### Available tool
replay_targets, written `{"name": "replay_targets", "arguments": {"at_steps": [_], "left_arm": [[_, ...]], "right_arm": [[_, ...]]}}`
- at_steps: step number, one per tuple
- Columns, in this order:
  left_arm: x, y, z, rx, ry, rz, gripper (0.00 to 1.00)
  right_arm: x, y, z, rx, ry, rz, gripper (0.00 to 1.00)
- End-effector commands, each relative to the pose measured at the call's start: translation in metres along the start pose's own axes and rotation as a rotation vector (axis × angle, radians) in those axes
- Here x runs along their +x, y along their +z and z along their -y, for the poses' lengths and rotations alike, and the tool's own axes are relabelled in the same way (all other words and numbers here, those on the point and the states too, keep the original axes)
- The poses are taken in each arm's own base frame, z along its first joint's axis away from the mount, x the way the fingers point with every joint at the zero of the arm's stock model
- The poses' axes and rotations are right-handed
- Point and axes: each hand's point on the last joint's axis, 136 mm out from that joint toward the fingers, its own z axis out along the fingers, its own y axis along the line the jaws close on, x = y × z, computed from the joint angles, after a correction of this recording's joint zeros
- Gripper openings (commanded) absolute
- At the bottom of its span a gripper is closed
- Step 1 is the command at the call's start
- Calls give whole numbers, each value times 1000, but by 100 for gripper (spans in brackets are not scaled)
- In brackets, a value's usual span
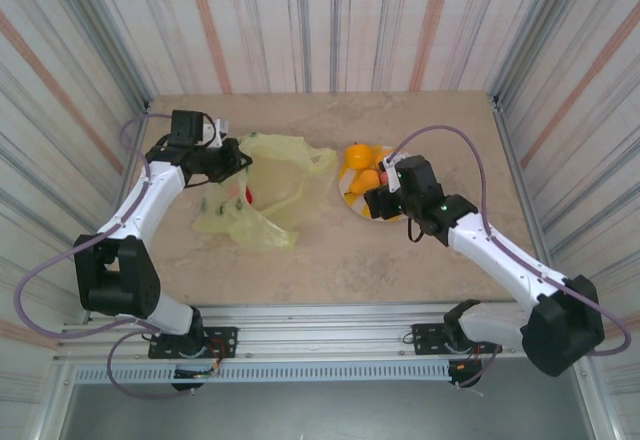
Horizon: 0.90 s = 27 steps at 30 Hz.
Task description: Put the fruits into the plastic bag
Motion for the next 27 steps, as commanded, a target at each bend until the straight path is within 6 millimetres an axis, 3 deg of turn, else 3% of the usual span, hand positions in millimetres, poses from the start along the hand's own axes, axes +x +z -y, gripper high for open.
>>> {"name": "replay_targets", "arguments": {"at_steps": [1,15,27], "left_arm": [[1,-3,0,9,-5,3,0],[-1,-8,4,18,11,18,0],[-2,-9,4,28,7,19,0]], "right_arm": [[7,13,30,191,-52,-107,91],[21,78,39,240,-182,-348,97],[45,101,38,226,-220,-457,96]]}}
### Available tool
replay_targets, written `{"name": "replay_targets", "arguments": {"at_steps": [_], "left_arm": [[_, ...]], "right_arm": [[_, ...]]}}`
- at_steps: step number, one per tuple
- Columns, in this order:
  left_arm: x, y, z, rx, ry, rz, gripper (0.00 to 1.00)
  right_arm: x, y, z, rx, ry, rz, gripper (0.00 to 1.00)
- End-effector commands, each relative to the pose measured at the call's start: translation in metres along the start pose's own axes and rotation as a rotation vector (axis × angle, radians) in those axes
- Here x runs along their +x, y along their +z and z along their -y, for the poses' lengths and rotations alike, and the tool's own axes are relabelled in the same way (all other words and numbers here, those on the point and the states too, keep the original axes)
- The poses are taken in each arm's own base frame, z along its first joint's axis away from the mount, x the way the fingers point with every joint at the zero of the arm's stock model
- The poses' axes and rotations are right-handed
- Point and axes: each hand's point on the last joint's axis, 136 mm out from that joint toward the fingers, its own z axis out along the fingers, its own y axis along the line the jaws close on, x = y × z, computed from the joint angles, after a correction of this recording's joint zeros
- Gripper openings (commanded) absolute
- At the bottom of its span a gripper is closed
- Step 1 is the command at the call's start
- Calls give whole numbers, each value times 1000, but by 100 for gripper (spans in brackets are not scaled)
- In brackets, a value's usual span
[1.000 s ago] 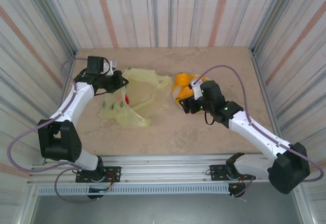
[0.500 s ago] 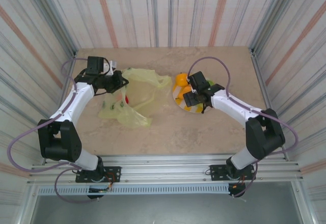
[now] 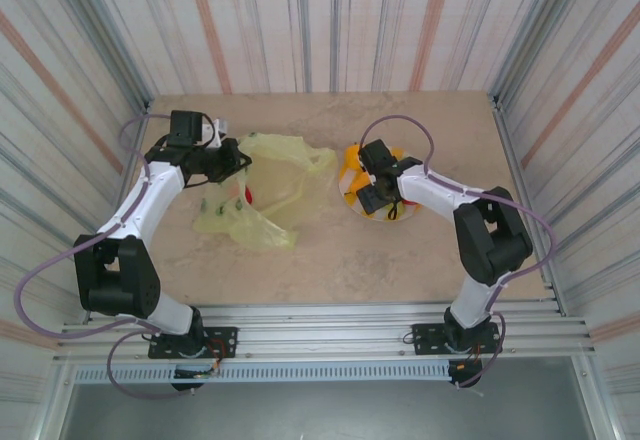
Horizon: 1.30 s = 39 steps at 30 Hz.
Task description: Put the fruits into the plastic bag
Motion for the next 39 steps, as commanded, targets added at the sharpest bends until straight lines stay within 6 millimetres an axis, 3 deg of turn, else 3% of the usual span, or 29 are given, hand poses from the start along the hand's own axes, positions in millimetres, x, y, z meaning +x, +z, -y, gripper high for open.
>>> {"name": "replay_targets", "arguments": {"at_steps": [1,15,19,24,30,34,36,39], "left_arm": [[-1,-8,6,27,11,16,0],[0,-8,9,43,11,13,0],[0,-8,9,43,9,14,0],[0,-9,10,48,11,15,0],[0,-9,11,55,6,13,0],[0,-9,13,66,2,12,0],[1,-8,14,73,-2,8,0],[2,-8,16,85,-4,2,0]], "right_arm": [[4,3,2,2,-34,-38,95],[6,15,3,11,-46,-60,84],[8,9,3,9,-42,-60,78],[12,-11,1,-25,-12,-30,69],[18,-44,-1,-82,34,21,68],[12,-69,-4,-145,70,83,68],[3,-85,-13,-220,83,134,67],[-14,-112,-44,-399,80,245,66]]}}
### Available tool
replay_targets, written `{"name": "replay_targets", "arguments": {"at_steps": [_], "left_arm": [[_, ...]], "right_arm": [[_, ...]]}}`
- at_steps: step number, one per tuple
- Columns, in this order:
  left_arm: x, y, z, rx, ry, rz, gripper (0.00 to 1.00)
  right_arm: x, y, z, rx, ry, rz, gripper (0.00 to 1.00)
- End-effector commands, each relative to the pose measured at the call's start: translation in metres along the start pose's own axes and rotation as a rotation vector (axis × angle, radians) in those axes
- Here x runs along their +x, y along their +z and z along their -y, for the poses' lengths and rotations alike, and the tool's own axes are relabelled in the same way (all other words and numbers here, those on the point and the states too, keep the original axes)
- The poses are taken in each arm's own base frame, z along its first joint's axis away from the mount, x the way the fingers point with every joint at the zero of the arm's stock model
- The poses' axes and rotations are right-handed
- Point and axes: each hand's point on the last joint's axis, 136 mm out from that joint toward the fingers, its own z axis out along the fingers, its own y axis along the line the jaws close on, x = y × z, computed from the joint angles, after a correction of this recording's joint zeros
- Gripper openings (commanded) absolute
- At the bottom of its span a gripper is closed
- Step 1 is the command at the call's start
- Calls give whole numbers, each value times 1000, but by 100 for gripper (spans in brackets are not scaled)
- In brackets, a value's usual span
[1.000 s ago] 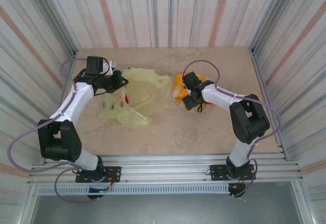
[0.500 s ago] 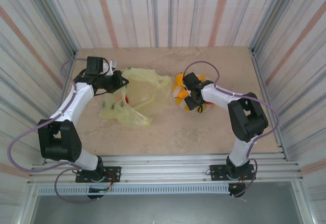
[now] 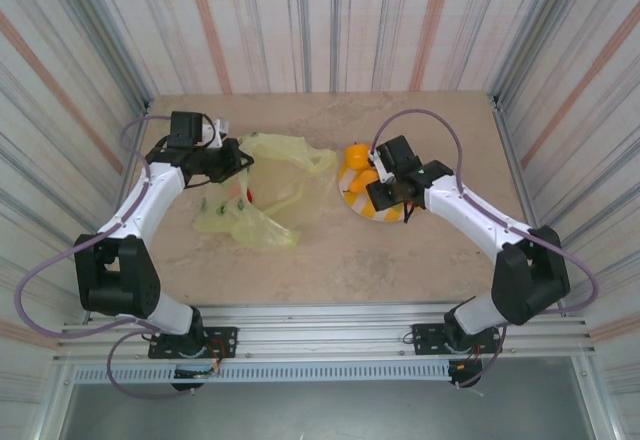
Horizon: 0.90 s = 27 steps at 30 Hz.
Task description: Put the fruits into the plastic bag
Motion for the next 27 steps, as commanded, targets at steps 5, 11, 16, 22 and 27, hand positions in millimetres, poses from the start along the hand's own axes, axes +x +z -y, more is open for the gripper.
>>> {"name": "replay_targets", "arguments": {"at_steps": [5,11,16,22,27], "left_arm": [[0,-11,11,46,-2,20,0],[2,-11,15,59,-2,16,0],[4,-11,18,62,9,14,0],[7,-11,22,71,13,7,0],[9,-11,27,87,17,-3,0]], "right_arm": [[-25,-27,-111,-385,-76,223,65],[-29,-10,-160,-406,-197,307,63],[-64,-3,-181,-398,-209,410,61],[-92,18,-211,-366,-268,459,61],[-124,31,-220,-341,-198,560,61]]}}
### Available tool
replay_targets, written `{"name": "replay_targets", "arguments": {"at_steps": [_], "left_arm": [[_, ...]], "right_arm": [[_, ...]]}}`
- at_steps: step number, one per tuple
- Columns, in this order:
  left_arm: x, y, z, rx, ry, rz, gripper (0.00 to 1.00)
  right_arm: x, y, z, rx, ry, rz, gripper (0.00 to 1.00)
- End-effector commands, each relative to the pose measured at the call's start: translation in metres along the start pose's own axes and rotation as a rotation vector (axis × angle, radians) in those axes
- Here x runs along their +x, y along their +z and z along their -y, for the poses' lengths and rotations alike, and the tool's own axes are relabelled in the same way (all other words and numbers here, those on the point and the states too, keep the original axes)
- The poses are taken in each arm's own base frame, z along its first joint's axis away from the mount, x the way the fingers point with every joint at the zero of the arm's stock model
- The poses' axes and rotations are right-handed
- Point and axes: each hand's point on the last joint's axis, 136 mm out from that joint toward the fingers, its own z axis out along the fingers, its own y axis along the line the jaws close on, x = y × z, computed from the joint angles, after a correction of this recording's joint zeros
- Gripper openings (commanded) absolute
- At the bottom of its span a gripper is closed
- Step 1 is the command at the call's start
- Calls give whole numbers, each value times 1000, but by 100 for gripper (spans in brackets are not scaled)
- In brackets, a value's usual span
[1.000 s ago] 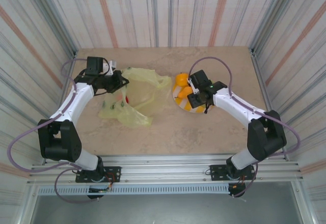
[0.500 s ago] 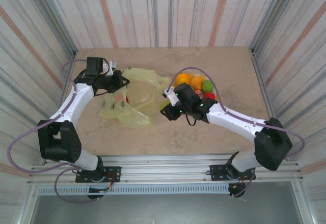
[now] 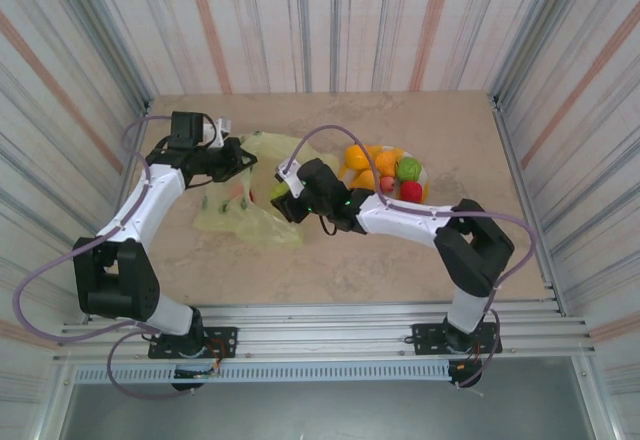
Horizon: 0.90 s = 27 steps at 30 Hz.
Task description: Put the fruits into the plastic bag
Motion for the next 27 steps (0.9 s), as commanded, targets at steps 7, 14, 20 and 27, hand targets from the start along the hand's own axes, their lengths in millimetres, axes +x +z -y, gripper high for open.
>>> {"name": "replay_targets", "arguments": {"at_steps": [7,14,20,27], "left_arm": [[7,-9,23,82,7,-12,0],[7,-9,26,101,-2,-17,0],[7,-8,25,102,-5,-18,0],[8,-8,25,101,-5,-18,0]], "right_arm": [[-44,37,35,191,140,208,62],[-33,58,56,276,328,205,63],[-27,84,46,213,411,175,66],[-20,94,37,149,411,120,75]]}}
